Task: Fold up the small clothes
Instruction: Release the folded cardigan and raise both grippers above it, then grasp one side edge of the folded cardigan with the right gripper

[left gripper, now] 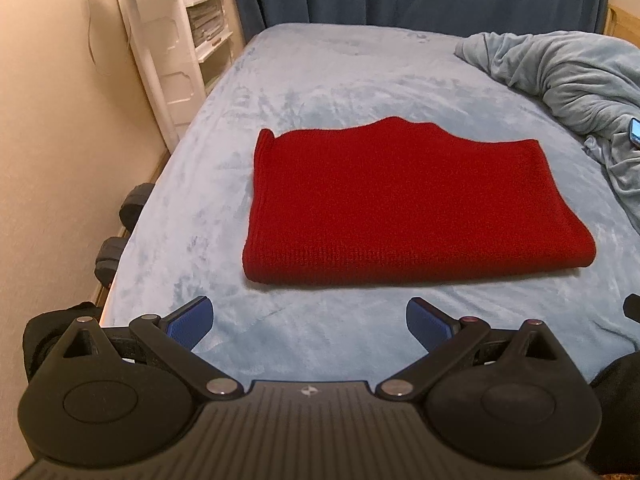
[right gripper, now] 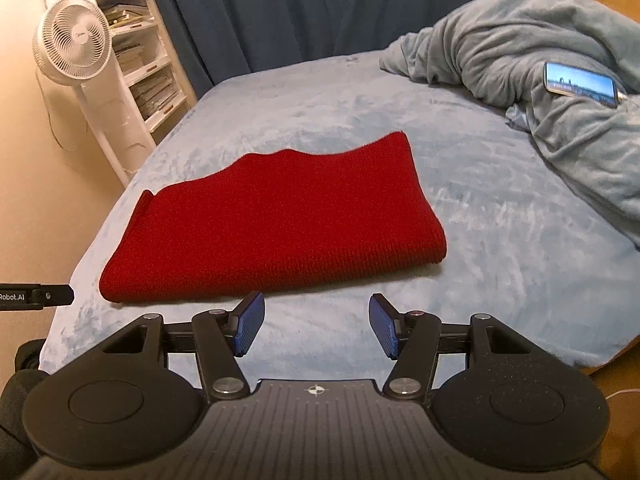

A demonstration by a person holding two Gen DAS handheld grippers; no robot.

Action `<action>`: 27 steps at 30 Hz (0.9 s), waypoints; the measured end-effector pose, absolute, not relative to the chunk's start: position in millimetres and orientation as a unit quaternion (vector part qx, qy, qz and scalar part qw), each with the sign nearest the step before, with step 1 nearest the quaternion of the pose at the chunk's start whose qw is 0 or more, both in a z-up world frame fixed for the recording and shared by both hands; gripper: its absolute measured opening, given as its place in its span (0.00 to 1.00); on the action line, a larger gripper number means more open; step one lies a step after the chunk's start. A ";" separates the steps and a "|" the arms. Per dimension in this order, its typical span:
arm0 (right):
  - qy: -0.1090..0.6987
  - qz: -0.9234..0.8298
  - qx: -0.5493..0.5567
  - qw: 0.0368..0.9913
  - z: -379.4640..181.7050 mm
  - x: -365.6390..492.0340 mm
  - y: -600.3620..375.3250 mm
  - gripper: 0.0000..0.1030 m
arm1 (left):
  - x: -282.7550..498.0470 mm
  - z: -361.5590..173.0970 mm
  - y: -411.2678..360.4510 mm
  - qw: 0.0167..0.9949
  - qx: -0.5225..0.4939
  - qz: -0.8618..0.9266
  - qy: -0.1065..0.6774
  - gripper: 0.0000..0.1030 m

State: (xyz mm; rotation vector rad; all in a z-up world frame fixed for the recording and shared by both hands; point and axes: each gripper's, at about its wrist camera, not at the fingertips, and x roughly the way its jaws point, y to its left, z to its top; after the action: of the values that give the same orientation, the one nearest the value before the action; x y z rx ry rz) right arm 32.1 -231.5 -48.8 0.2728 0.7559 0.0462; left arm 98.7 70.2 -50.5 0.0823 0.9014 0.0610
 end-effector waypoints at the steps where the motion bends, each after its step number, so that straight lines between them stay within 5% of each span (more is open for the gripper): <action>1: 0.371 0.021 0.140 0.918 -51.1 34.5 -233.8 0.59 | 101.5 -52.7 70.7 0.897 0.039 0.032 0.439 1.00; 14: 0.411 -0.052 0.384 0.825 -131.8 111.5 -295.9 0.68 | 146.8 -83.2 87.2 0.880 0.027 0.069 0.470 1.00; 22: 0.439 -0.086 0.397 0.801 -185.4 165.1 -302.8 0.68 | 173.8 -102.6 107.8 0.866 0.000 0.102 0.489 1.00; 27: 0.415 -0.098 0.440 0.790 -194.2 183.6 -314.5 0.79 | 193.8 -111.6 120.4 0.862 -0.001 0.131 0.490 1.00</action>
State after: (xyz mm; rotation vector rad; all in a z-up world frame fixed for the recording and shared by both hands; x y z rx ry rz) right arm 183.6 -314.5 -194.2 0.9473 0.8936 -0.2110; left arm 193.8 120.4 -111.6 -0.0020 1.0277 0.2746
